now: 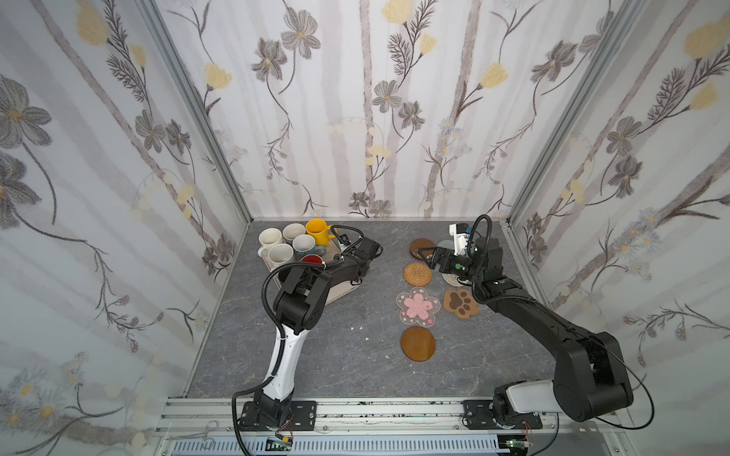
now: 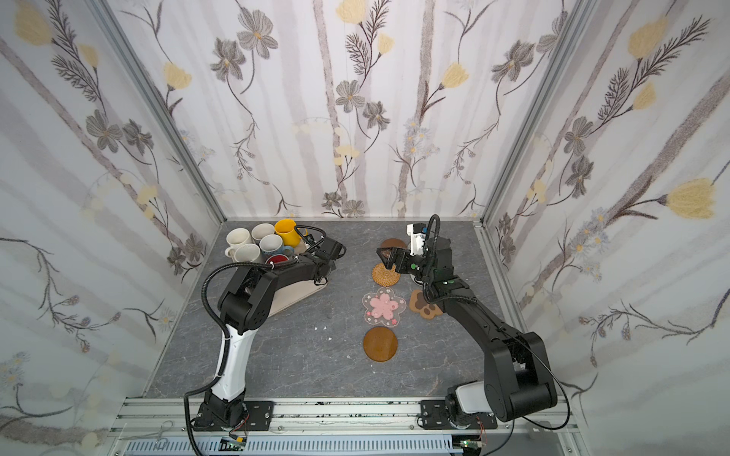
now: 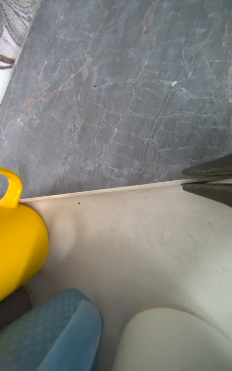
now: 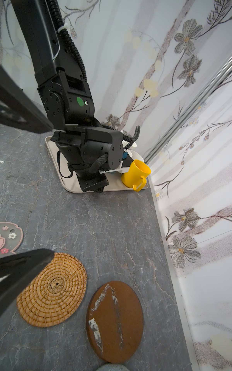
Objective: Place cups on coasters
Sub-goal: Move the tray to the center of the table.
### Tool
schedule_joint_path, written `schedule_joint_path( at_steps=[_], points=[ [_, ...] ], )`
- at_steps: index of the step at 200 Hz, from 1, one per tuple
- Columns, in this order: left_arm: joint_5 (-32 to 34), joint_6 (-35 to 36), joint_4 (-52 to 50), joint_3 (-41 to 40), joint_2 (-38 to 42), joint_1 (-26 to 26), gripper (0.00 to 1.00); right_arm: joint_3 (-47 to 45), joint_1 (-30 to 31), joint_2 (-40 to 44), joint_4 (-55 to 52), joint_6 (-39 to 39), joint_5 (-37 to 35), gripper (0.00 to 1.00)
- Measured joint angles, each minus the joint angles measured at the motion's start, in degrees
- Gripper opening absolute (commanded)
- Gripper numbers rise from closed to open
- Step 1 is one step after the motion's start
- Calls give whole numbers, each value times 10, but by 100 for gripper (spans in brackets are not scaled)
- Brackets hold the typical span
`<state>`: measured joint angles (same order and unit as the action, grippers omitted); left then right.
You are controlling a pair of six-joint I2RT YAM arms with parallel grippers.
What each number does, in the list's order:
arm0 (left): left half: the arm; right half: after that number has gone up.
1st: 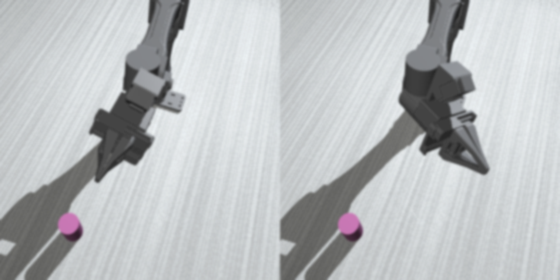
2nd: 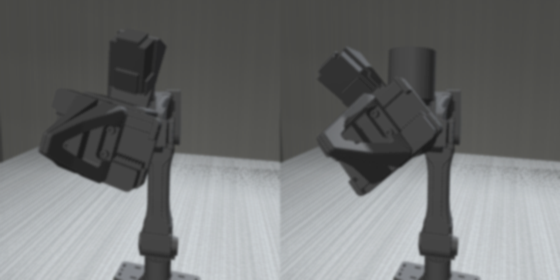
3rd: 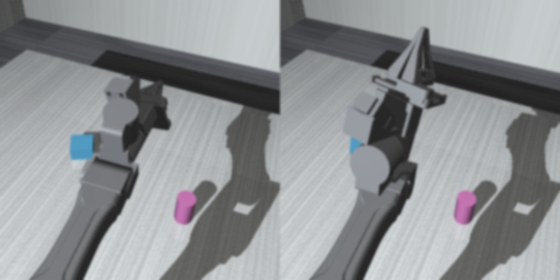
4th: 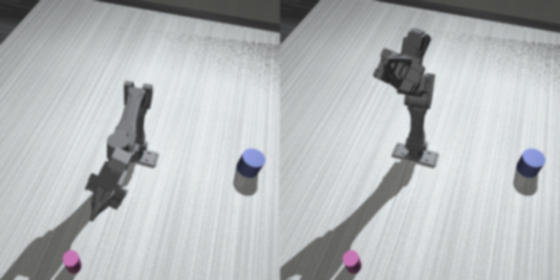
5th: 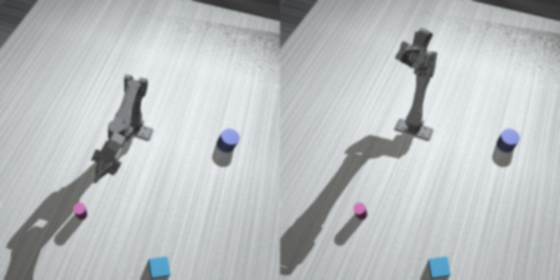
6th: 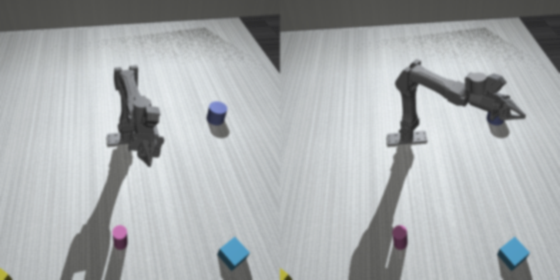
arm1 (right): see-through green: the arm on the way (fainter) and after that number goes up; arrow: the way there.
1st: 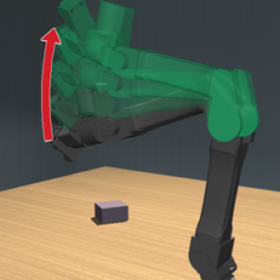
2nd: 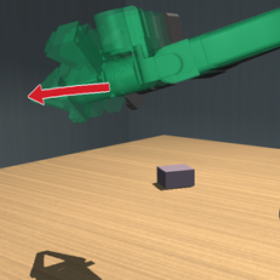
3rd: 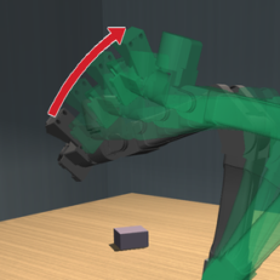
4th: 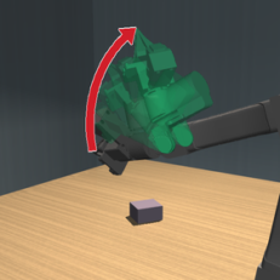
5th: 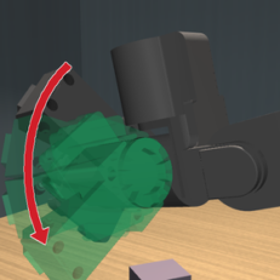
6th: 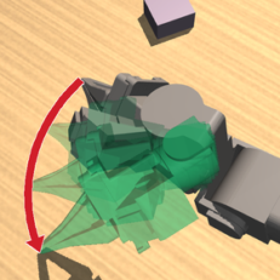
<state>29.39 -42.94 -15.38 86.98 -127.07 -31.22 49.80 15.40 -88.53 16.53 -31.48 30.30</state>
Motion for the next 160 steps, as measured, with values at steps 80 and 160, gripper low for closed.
schedule_joint_path(
  at_steps=[80, 160],
  points=[
    [52, 4, -43, -82, 52, -59, 0, 0, 0, 0, -1, 1, 0, 91],
    [72, -16, -44, -174, 110, -154, 0, 12, -13, -8, -18, 7, -2, 91]
  ],
)
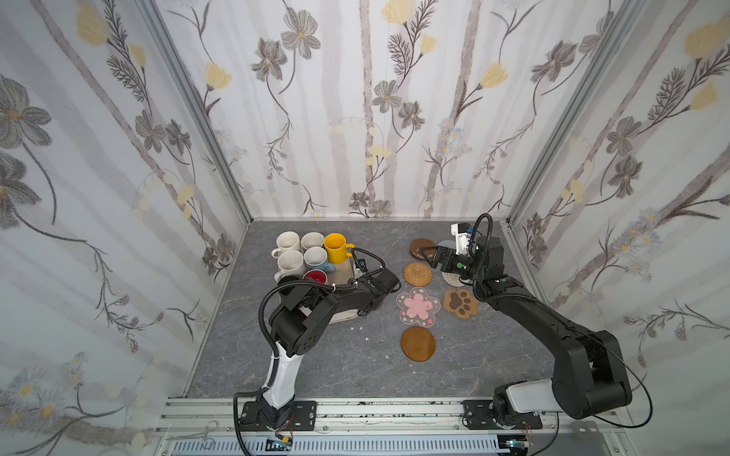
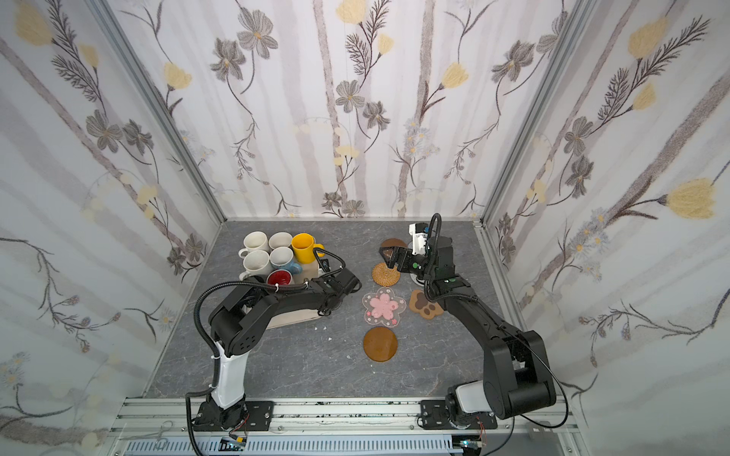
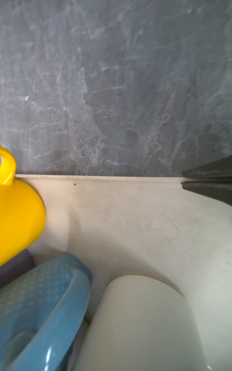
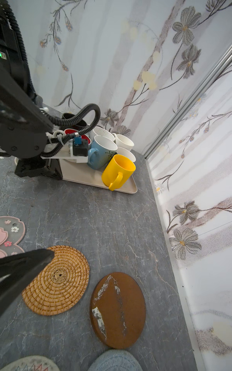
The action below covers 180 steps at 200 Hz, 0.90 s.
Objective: Place cups on coasters
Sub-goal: Move the tray to the center of the table.
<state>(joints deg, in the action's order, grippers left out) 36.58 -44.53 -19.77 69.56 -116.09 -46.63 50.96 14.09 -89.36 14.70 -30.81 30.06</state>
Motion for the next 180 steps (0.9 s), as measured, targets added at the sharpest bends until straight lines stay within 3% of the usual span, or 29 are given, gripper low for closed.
schedule_joint_path(
  at_steps=[63, 109, 155, 180],
  points=[
    [1, -30, -19, -31, 24, -93, 0, 7, -1, -9, -25, 18, -11, 90],
    [-3, -46, -20, -45, 37, -122, 0, 8, 0, -14, -42, 21, -21, 90],
    [-69, -49, -45, -46, 61, -141, 38, 21, 5, -36, -66, 34, -35, 89],
    [-118, -49, -50, -43, 83, -141, 52, 30, 8, -42, -74, 39, -37, 87]
  ],
)
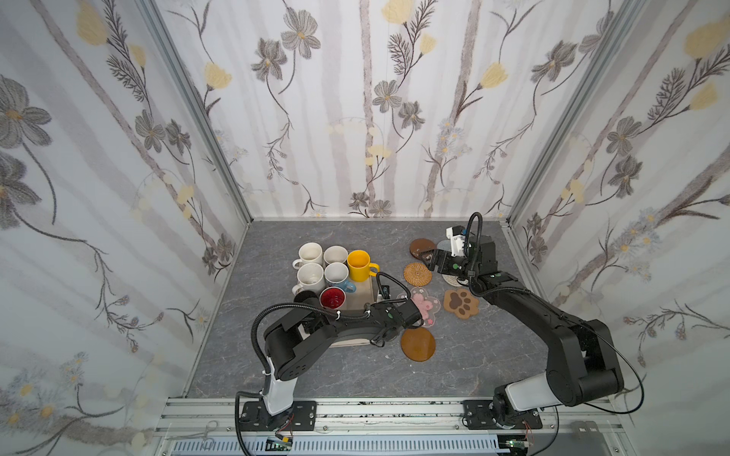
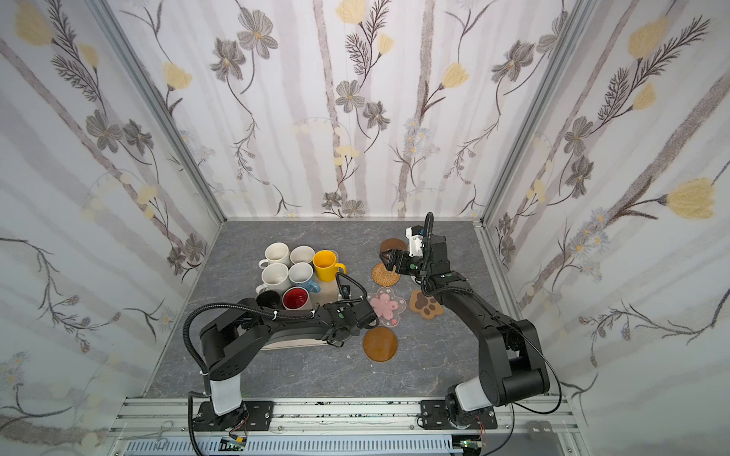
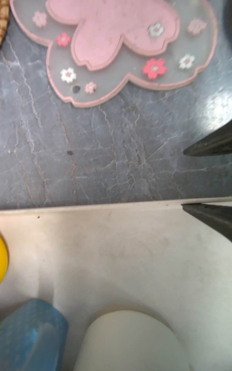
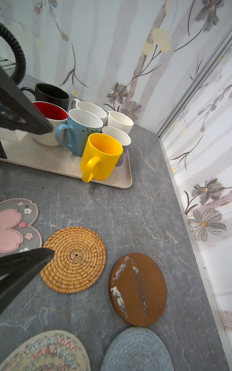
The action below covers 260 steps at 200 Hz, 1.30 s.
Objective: Place cups on coasters
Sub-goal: Move the tray to the center of the table.
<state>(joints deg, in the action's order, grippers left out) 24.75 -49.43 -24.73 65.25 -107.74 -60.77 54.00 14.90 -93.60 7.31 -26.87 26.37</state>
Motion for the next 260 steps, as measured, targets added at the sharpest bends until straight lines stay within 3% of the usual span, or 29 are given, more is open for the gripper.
schedule_joint_path(
  at_steps=[42, 82, 161, 260],
  points=[
    [-77, 18, 15, 30, 84, -7, 70, 38, 25, -35, -32, 19, -34, 80],
    [-94, 46, 19, 31, 194, -2, 86, 112, 60, -114, -64, 20, -54, 72],
    [-85, 80, 19, -85, 449, 110, 91, 342, 128, -320, -123, 14, -55, 74],
    [-123, 113, 16, -130, 499, 184, 92, 502, 150, -464, -203, 14, -45, 71]
  ],
)
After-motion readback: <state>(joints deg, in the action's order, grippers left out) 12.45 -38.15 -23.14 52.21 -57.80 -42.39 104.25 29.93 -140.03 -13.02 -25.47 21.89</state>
